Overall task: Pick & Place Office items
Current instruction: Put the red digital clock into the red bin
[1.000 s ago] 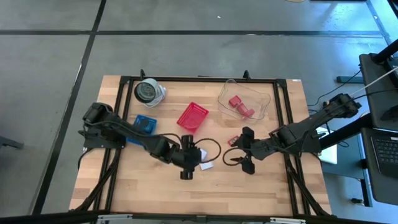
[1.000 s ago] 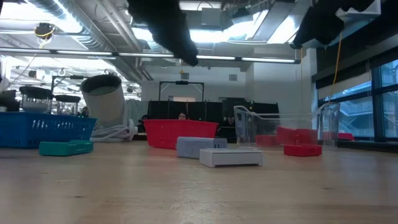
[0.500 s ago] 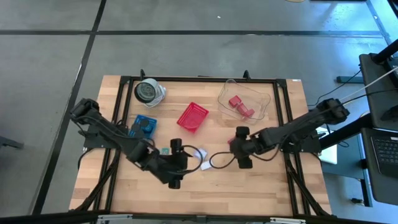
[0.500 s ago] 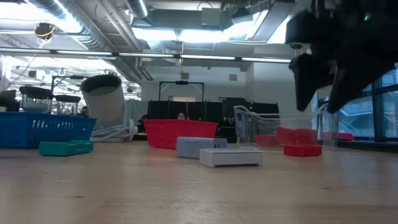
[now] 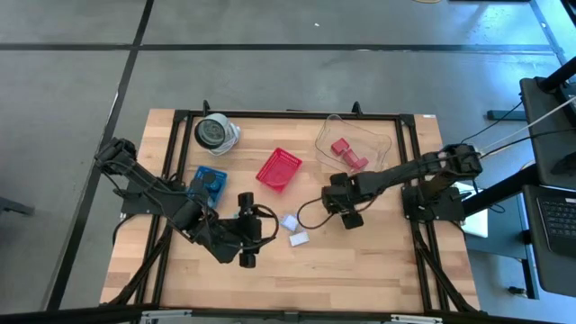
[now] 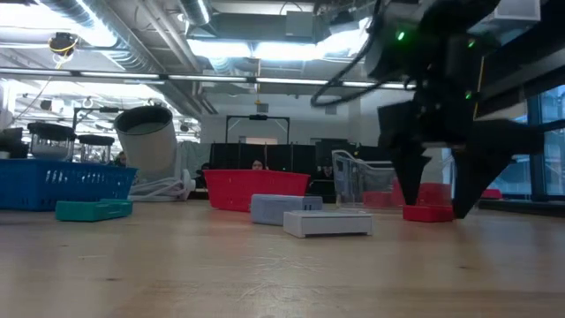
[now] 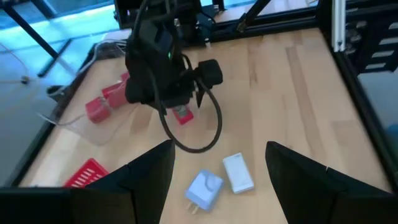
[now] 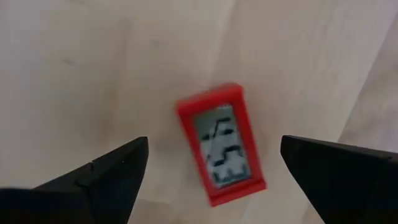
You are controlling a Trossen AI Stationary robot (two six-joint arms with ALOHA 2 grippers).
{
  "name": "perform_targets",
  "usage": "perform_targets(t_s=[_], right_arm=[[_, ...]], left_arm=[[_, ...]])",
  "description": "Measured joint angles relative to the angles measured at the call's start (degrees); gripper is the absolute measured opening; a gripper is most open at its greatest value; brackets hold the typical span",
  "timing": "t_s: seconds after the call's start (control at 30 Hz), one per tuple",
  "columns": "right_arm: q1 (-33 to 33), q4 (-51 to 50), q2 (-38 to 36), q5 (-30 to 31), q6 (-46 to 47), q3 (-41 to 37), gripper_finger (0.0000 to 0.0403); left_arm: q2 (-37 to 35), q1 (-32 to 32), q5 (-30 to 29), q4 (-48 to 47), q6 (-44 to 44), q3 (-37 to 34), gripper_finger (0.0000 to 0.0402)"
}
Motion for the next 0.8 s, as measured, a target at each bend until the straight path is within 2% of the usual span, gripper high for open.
perform_targets(t_s=[0.2,0.33,0.7,0.8], right_arm=[[-3.5,1.5,2.1,-3.0,-3.1,0.1,0.0368],[-4.5,1.5,2.1,-5.0,-2.9,0.1,0.0346],[-4.6,2.8,2.2,-5.6,-2.9,0.0,0.0196],[-4.6,2.7,2.1,-5.3,-2.9,0.0,0.0162]], left_arm=[[0.0,0.0,-1.1,-0.3,3.9,0.0,0.0248],[0.0,0.1,-1.2,-0.3,6.7,0.0,0.0248],[0.0,0.1,-1.3,-0.3,11.3,0.0,0.0248],[0.0,0.1,-3.2,-0.4,11.3,0.0,0.0248]])
